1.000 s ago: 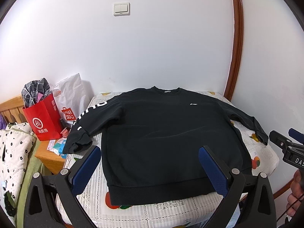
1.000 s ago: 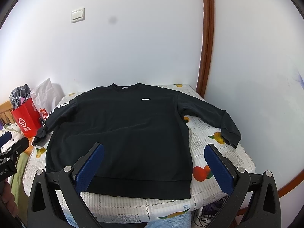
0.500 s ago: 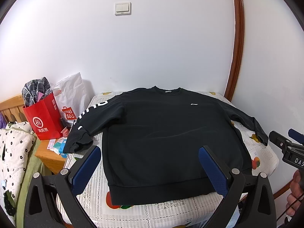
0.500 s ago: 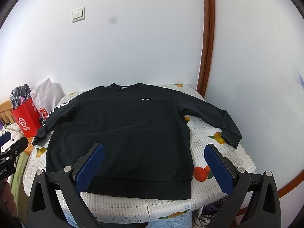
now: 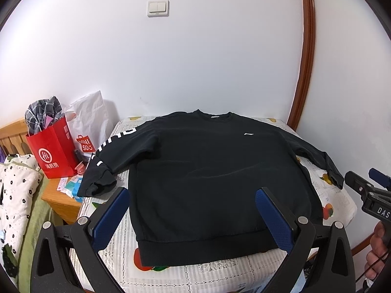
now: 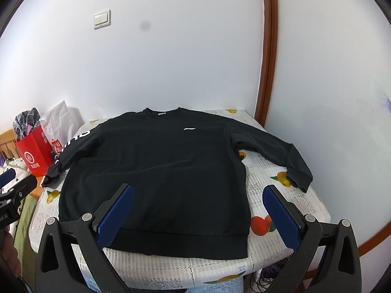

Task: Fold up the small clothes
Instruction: 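Grasp the striped sleeve cuff with the left gripper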

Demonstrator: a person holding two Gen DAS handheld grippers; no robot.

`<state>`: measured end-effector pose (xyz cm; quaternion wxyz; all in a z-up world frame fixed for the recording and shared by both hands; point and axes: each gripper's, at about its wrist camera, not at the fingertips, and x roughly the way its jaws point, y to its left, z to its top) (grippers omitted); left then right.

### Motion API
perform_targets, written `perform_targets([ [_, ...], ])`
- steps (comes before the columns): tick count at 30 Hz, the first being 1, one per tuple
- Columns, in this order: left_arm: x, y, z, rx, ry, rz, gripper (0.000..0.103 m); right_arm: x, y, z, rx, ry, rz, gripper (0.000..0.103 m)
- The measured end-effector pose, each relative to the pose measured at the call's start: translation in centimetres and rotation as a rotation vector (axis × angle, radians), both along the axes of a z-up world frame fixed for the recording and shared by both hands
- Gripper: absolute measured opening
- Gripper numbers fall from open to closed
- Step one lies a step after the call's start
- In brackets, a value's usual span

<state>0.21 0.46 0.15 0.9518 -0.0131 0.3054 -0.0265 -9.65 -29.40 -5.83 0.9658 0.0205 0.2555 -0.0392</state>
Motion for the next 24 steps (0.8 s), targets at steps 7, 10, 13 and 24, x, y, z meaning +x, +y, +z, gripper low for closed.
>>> perform_targets([
  [7,2.5,0.9,-1.3,0.022,0.02,-0.001,0.103,1.5,0.3,-0.7,0.007,-0.022,0.02,0.103],
  [10,4.1,1.9,-2.9,0.012,0.058,0.015,0.103,2.7,0.8,-1.6,0.016,-0.024,0.046,0.103],
  [13,6.0,3.7,-5.0,0.007,0.103,0.048,0.103,4.4,1.4,-3.0,0.021,-0.015,0.068,0.103],
  [24,11.6,11.4,-11.6,0.037,0.187,0.19,0.099,11.7,3.7,-9.4,0.044,0.115,0.141,0.101],
])
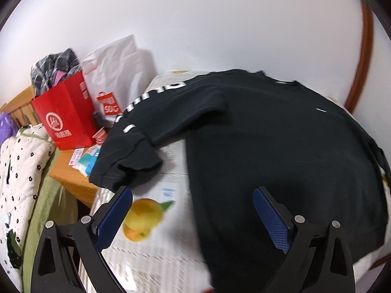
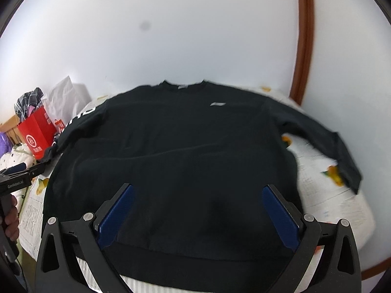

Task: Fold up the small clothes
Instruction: 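Grasp the striped sleeve cuff with the left gripper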

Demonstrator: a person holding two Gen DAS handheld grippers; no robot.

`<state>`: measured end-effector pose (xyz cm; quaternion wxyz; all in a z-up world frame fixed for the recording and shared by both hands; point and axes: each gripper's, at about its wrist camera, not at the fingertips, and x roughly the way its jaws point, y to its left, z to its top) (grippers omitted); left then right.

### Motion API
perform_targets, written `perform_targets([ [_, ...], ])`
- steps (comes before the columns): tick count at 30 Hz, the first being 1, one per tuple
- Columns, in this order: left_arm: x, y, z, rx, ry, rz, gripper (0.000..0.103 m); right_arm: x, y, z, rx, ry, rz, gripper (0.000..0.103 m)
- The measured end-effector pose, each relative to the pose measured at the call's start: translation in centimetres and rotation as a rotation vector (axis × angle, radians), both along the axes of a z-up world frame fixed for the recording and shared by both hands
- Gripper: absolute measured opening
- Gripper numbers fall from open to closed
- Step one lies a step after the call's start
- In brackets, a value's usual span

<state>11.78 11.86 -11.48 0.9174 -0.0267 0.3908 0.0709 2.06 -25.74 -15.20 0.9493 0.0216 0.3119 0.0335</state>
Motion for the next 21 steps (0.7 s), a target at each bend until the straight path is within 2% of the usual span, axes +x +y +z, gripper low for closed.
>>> perform_targets([
  [6,2.0,3.3,-2.2,-0.019,-0.012,0.028,0.098,3.0,2.3,-2.2,-0.026,0.06,0.039,0.101],
  [10,3.2,4.4,-2.7,0.044,-0.015,0.05,0.097,4.8,3.2,-3.2,-0.009,0.104,0.054,0.101],
  [15,4.8,5.3,-4.3,0.087,0.035,0.074,0.093,6.6,4.0,-4.2,-0.013,0.141,0.066,0.101],
  [18,5.7,5.2,-5.2,0.142,0.064,0.089,0.078,7.3,4.5,-4.6,-0.028,0.156,0.069,0.101],
  [21,6.2,5.6,-5.2,0.129,0.071,0.132,0.038,7.6,4.6,-4.8,-0.038,0.163,0.069,0.101],
])
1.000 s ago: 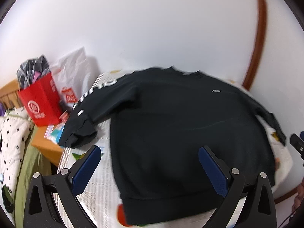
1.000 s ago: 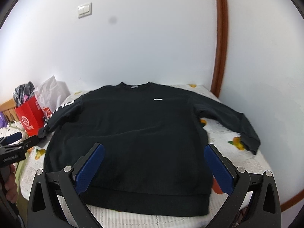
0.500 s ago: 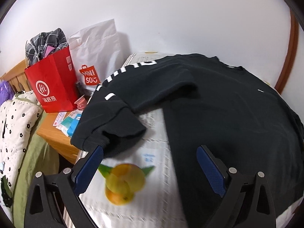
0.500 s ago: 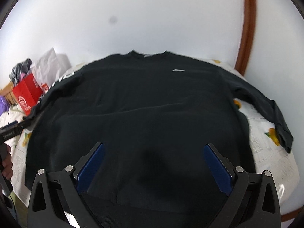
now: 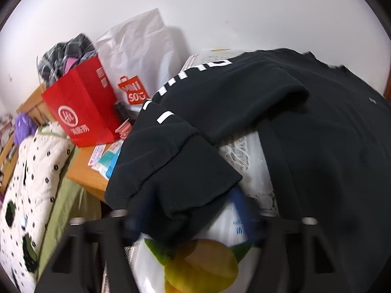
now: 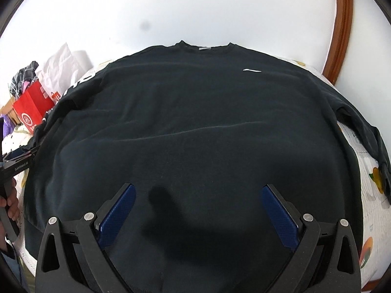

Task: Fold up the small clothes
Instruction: 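Grasp the striped sleeve cuff with the left gripper, then carry the held sleeve across the sweatshirt body and release it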

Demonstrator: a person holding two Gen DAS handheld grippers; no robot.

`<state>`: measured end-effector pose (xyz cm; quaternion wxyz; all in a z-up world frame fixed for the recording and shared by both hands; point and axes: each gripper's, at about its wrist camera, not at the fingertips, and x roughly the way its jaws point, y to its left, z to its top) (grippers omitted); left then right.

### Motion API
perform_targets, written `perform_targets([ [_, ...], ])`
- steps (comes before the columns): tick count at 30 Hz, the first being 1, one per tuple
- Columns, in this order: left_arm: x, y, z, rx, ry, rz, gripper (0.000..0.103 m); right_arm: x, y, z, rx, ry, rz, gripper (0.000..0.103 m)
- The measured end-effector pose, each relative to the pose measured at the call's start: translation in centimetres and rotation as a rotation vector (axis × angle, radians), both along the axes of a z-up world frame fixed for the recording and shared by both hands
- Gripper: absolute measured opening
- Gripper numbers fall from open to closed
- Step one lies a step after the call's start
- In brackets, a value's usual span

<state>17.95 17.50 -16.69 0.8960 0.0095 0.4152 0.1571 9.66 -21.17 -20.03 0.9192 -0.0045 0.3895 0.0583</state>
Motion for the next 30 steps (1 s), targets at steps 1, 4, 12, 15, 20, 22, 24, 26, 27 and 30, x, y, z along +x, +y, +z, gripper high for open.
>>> perform_targets([
  [1,0.1,0.3,0.2,-0.002,-0.005,0.035,0.019,0.1,-0.1,0.0,-0.001,0.002,-0.002,0.101],
  [4,0.2,0.6,1.1,-0.072,-0.02,0.044,0.011,0.1,-0.7,-0.1,0.007,0.004,-0.009,0.101],
  [12,1.3,-4.0,6.1,-0.138,-0.122,-0.06,0.011,-0.4,-3.8,1.6,0.034,-0.031,-0.021,0.101],
  [15,2.5,-7.1,7.6,-0.139,-0.144,-0.118,0.011,-0.7,-5.5,2.4,0.037,-0.05,-0.035,0.101],
  [20,4.9,-12.6,9.1,-0.185,-0.143,-0.215,0.011,-1.6,-9.2,3.4,0.037,-0.078,-0.081,0.101],
  [22,5.6,-15.0,9.5,-0.192,-0.142,-0.249,0.011,-2.1,-10.8,3.3,0.049,-0.078,-0.093,0.101],
  [24,6.3,-17.1,9.9,-0.204,-0.143,-0.286,0.011,-2.6,-12.4,3.1,0.047,-0.081,-0.119,0.101],
  [26,7.0,-19.8,10.1,-0.199,-0.146,-0.321,0.011,-3.0,-14.0,2.9,0.053,-0.083,-0.141,0.099],
  [27,7.3,-20.9,10.1,-0.199,-0.145,-0.336,0.011,-3.2,-14.9,2.8,0.057,-0.083,-0.156,0.097],
  [30,8.5,-24.4,9.6,-0.211,-0.128,-0.381,0.011,-3.9,-17.1,2.6,0.057,-0.087,-0.197,0.095],
])
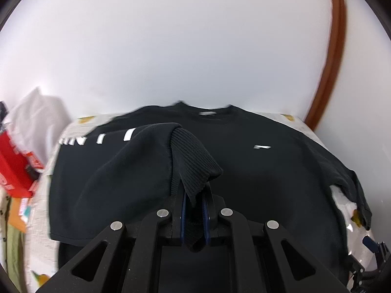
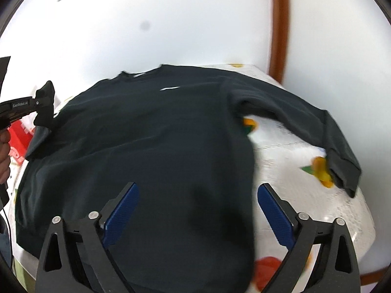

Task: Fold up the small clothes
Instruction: 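Carry the held sleeve across the sweatshirt body and release it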

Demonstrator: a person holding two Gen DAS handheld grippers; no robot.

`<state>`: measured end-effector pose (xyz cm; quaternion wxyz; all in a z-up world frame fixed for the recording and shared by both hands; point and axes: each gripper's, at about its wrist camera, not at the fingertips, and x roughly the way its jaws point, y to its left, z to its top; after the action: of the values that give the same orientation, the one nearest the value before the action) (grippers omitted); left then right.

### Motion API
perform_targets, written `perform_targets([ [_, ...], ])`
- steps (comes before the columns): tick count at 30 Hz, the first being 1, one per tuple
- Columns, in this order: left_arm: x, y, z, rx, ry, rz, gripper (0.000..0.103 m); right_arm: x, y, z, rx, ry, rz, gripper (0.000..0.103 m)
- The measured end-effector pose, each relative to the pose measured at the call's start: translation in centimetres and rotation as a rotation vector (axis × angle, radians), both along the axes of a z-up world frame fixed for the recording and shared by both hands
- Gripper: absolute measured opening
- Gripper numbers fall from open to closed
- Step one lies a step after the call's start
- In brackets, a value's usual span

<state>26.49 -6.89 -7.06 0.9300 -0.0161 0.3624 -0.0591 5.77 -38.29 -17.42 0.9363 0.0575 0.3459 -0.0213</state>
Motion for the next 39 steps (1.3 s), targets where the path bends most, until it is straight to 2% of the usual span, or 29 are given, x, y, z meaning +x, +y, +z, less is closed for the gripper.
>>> perform_targets([
  [8,2.1,-7.8,-1.6,-0.034,0.034,-0.113,0.011,-2.3,-3.5,-1.2,0.031,0.01,-0.061,0.095],
  [10,2.1,-8.6,-1.8,-0.053,0.04,-0.14,0.011,-2.3,-3.5,-1.5,0.042,0.019,-0.06,0.095],
  [15,0.8,-8.5,-1.4,-0.056,0.055,-0.177,0.023,-1.8,-2.3,-1.5,0.047,0.031,-0.04,0.095],
  [18,-0.1,-6.3,-1.0,-0.034,0.038,-0.153,0.029,-0.9,-0.7,-1.1,0.051,0.028,-0.005,0.095],
  [22,-1.3,-1.5,-0.5,-0.043,0.028,-0.105,0.037,0.7,2.8,-0.1,0.042,0.016,0.069,0.095],
  [25,-1.9,3.1,-0.5,-0.033,0.011,-0.025,0.053,2.5,5.6,0.9,0.032,0.009,0.117,0.095],
  [26,-2.2,5.1,-0.6,-0.037,0.005,0.007,0.054,3.2,6.5,1.3,0.031,0.006,0.134,0.095],
  [28,-2.5,8.4,-1.0,-0.029,0.003,0.059,0.054,5.0,8.3,2.0,0.017,-0.002,0.169,0.094],
  [32,-2.7,13.8,-2.5,0.011,0.032,0.16,0.054,8.7,10.5,2.5,-0.013,0.013,0.184,0.082],
  [35,-2.4,17.3,-4.2,0.027,0.081,0.21,0.054,12.0,11.0,2.2,-0.031,0.042,0.157,0.082],
  [39,-1.5,20.4,-6.5,0.041,0.131,0.225,0.053,15.8,10.6,1.0,-0.048,0.092,0.114,0.082],
])
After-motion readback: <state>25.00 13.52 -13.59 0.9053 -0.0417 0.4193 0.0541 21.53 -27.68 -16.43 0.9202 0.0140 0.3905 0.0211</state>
